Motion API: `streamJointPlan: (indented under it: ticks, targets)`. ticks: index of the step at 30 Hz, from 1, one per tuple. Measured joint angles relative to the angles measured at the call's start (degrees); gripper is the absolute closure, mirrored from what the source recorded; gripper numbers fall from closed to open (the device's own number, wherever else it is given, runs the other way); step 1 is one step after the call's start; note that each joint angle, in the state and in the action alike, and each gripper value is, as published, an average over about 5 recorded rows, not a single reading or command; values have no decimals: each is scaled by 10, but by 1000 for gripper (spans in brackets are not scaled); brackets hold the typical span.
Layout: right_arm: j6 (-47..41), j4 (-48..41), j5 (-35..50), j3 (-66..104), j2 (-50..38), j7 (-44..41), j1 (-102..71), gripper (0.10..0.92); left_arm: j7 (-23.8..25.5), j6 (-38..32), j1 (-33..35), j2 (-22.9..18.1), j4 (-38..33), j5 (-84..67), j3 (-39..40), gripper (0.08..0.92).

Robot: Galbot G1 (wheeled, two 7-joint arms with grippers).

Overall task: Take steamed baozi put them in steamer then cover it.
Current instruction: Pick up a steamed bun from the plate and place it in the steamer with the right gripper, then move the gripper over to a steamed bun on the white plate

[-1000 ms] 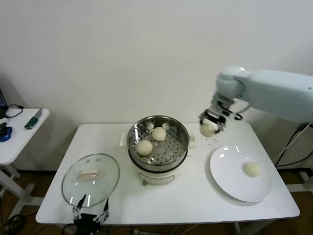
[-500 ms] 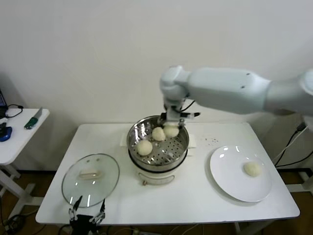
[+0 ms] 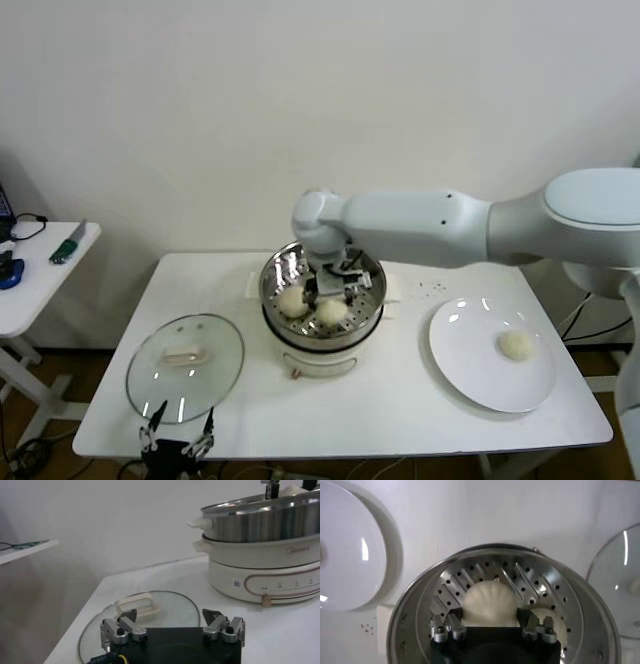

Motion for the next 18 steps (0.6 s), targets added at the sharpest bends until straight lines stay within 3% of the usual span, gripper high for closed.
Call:
streamJointPlan:
  ticks: [4,10,18]
  targets:
    - [-1,2,-1,-1,1,-1,-6,306,0,1,-2,0,3,1,2,177]
    - [-1,9,-7,0,-1,0,-11,215,0,1,-4,-1,4,1,3,177]
    - [2,9,-14,13,-10,1,-4,203,0,0,-3,1,3,1,2,177]
